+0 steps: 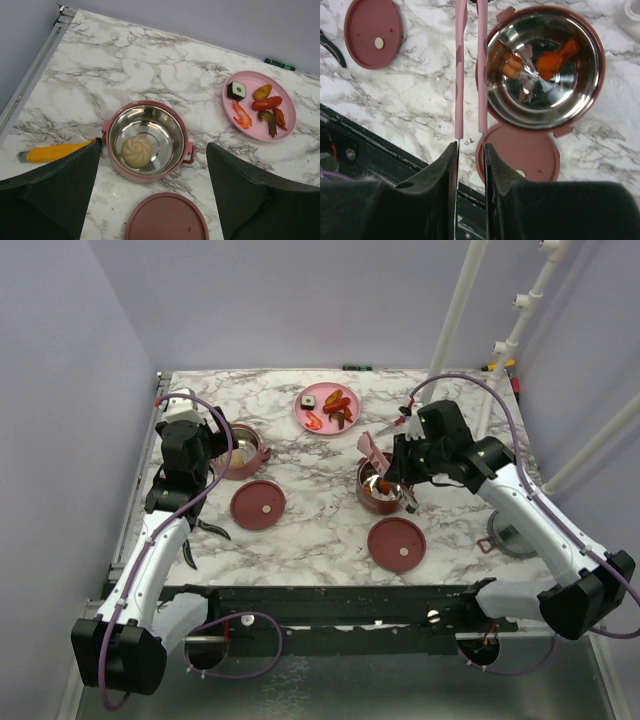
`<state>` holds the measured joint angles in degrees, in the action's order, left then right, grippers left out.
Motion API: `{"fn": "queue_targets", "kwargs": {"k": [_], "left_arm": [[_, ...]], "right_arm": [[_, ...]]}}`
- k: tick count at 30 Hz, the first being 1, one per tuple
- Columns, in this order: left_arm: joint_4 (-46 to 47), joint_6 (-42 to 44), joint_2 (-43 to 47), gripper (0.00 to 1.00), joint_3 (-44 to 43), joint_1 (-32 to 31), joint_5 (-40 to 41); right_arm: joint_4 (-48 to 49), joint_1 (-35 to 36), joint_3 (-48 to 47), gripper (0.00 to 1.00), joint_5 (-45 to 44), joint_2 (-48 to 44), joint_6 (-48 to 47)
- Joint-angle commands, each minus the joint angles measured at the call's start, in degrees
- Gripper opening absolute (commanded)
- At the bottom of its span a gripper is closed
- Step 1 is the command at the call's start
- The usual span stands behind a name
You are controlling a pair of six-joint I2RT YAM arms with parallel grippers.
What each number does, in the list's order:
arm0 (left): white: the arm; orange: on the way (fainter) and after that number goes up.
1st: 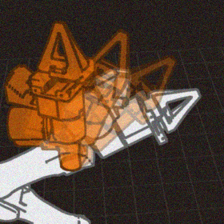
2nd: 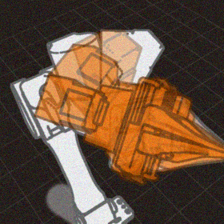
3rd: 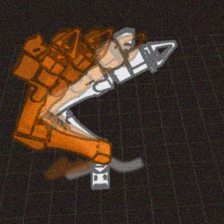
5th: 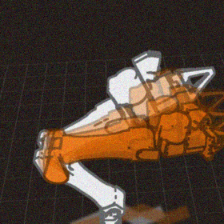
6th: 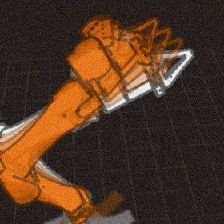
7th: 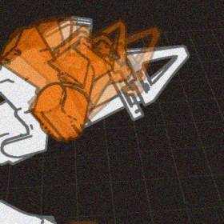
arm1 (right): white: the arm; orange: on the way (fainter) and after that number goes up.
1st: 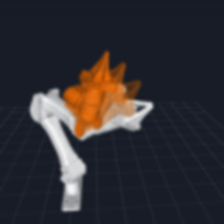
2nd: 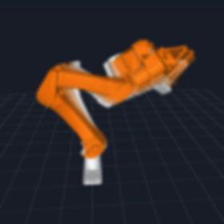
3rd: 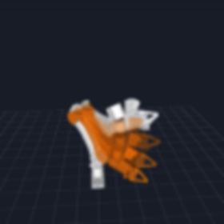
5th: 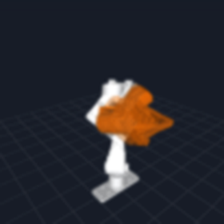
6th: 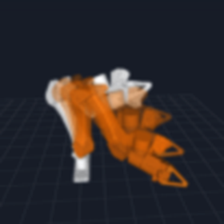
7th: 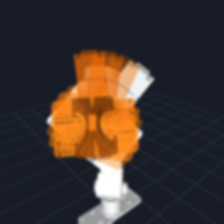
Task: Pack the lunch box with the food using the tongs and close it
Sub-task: Place the fake food in the packing box.
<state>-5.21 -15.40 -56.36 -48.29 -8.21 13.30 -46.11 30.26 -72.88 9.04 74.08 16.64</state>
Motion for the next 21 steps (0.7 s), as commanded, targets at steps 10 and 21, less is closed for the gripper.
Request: {"fn": "queue_targets", "kwargs": {"k": [10, 21], "left_arm": [[1.16, -0.07, 1.05, 0.88, 0.39, 0.44, -0.67], [1.22, 0.08, 1.34, 0.88, 0.39, 0.39, -0.20]], "right_arm": [[-7.42, -0.04, 6.59, 0.06, -5.24, -5.64, 8.05], [-5.99, 0.04, 7.96, 0.28, -5.52, -4.56, 7.84]]}}
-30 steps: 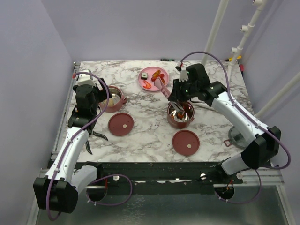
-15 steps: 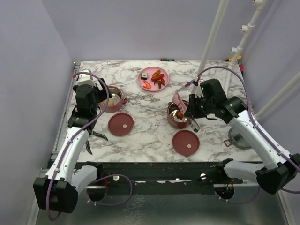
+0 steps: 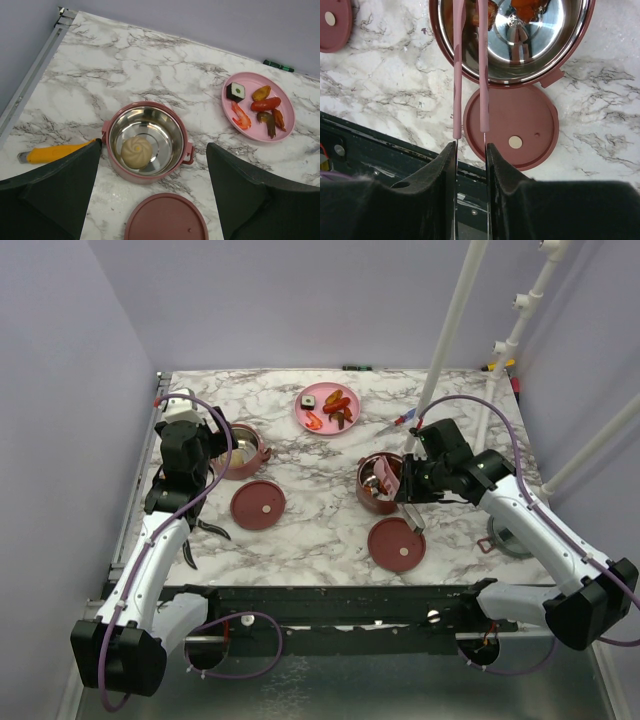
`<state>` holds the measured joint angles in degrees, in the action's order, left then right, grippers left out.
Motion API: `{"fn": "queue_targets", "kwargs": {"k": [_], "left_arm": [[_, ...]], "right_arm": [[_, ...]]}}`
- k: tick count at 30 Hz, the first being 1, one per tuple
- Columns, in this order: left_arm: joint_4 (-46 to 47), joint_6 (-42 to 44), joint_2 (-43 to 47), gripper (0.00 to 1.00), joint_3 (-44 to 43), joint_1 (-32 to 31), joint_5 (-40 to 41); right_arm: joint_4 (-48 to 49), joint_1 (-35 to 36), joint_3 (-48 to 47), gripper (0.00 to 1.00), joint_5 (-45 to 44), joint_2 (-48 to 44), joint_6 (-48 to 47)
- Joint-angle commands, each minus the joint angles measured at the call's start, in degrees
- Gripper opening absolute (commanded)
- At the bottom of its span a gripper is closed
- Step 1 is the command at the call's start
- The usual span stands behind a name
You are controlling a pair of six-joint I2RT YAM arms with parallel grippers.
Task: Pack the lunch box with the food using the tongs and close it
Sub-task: Place the fake food in the packing box.
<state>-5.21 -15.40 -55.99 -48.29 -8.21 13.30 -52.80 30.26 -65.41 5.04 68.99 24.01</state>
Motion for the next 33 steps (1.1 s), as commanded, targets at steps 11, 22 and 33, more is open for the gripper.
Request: {"fn": "queue_targets", "kwargs": {"k": [11, 22, 33], "left_arm": [[1.17, 0.06, 0.97, 0.88, 0.40, 0.43, -0.23], [1.25, 0.05, 1.54, 0.88, 0.66, 0.46, 0.75], [1.31, 0.07, 1.17, 0.88, 0.71, 0.44, 0.75]], "right_arm": [[0.04, 0.05, -0.81, 0.37, -1.70, 0.06, 0.13], [2.80, 0.06, -5.90, 0.36, 4.03, -0.58, -2.52], [18.39, 0.24, -15.49, 0.35, 7.16, 16.51, -3.55]]}}
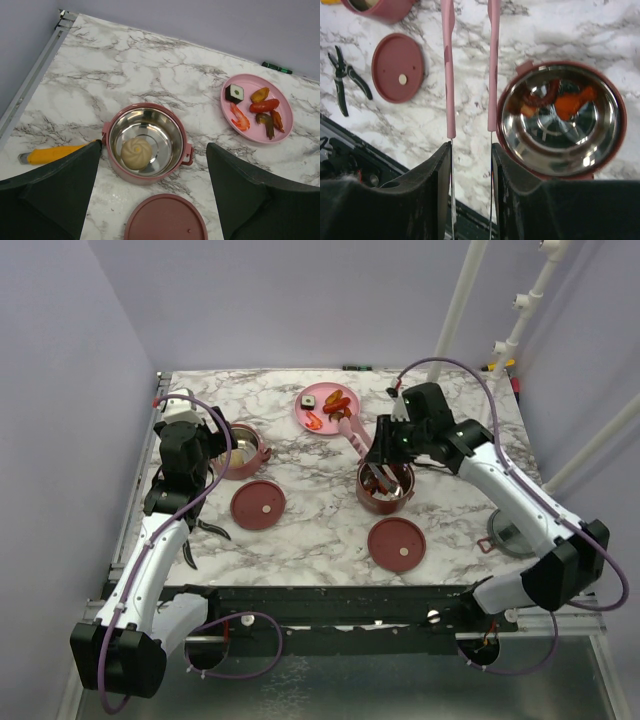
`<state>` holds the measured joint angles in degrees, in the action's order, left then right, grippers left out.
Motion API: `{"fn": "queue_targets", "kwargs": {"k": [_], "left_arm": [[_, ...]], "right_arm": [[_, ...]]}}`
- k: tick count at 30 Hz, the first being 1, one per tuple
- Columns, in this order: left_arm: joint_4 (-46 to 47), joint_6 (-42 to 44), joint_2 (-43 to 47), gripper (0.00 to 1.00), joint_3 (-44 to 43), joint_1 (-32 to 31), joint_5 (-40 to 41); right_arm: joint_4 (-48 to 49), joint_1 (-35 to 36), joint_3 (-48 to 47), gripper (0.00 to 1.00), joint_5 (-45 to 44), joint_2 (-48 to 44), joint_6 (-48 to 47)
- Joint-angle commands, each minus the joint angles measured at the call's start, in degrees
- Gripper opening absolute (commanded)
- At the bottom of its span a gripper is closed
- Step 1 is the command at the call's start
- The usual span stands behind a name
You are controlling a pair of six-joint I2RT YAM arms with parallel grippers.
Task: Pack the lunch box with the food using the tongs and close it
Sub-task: Place the fake food in the packing box.
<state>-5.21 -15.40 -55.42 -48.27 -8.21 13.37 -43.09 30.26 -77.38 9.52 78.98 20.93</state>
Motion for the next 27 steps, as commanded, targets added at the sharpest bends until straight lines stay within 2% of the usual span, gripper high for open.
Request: {"fn": "queue_targets", "kwargs": {"k": [1, 13, 20, 27], "left_arm": [[1.29, 0.01, 0.70, 0.88, 0.72, 0.46, 0.55], [1.46, 0.16, 0.92, 0.88, 0.64, 0.44, 0.17], [1.47, 0.29, 1.19, 0.88, 0.55, 0.46, 0.01], [1.43, 0.33, 1.52, 0.88, 0.48, 0.45, -0.10]], "right_arm": [[9.63, 0.24, -5.00, 0.35, 2.75, 8.83, -0.27], [14.78, 0.23, -23.09, 0.36, 4.77, 33.19, 4.48], [14.54, 0.23, -27.95, 0.38, -1.52, 40.58, 6.48], [14.01, 0.49, -33.95, 0.39, -2.08, 47.19, 7.95]]}}
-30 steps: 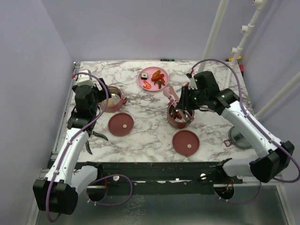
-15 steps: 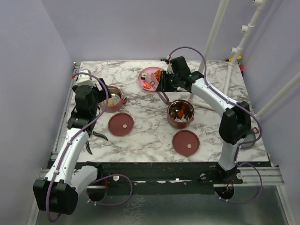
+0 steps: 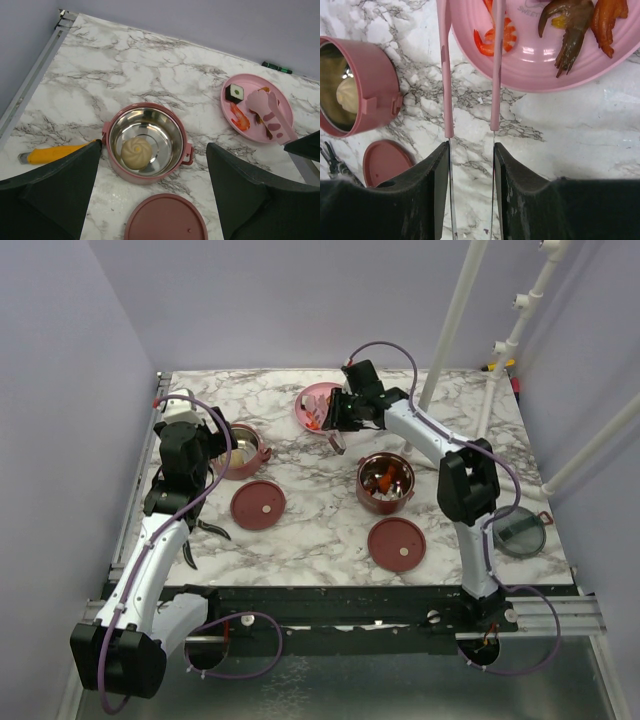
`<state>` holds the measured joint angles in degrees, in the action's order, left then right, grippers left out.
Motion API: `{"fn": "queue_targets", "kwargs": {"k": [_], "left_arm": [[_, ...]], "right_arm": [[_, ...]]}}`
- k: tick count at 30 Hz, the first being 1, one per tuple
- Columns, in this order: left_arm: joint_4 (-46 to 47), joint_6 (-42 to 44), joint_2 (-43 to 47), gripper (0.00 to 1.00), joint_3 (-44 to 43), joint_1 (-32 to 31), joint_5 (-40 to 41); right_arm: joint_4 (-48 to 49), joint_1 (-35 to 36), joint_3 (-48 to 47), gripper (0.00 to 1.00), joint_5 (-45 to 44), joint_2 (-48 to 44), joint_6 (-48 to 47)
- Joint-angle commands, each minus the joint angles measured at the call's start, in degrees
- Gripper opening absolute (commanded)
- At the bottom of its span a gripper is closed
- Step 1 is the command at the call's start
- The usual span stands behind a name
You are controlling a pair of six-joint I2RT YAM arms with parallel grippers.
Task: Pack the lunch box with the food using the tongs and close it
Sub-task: Place the fake food in the packing box, then pick up the fake food from the plate.
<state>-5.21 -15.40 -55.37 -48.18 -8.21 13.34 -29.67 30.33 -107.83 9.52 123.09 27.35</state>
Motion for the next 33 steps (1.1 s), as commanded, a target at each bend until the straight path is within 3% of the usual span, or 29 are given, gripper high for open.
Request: {"fn": "queue_targets", "kwargs": {"k": [1, 12, 21, 33], "left_arm": [[1.43, 0.43, 1.62, 0.88, 0.43, 0.45, -0.01], [1.43, 0.80, 2.93, 0.88, 0.37, 0.45, 0.26], [1.43, 1.03, 3.70, 0.88, 0.37, 0.41, 0.61], [1.41, 1.03, 4.12, 0.88, 0.37, 0.44, 0.53]], "right_arm": [[0.39, 0.43, -4.27, 0.39, -2.24, 3.94, 1.65], [-0.62, 1.40, -11.37, 0.41, -2.31, 10.27, 2.13], [-3.96, 2.82, -16.01, 0.42, -11.07, 13.89, 0.17], [-5.95, 3.95, -18.11, 0.42, -14.06, 15.60, -0.49]]}}
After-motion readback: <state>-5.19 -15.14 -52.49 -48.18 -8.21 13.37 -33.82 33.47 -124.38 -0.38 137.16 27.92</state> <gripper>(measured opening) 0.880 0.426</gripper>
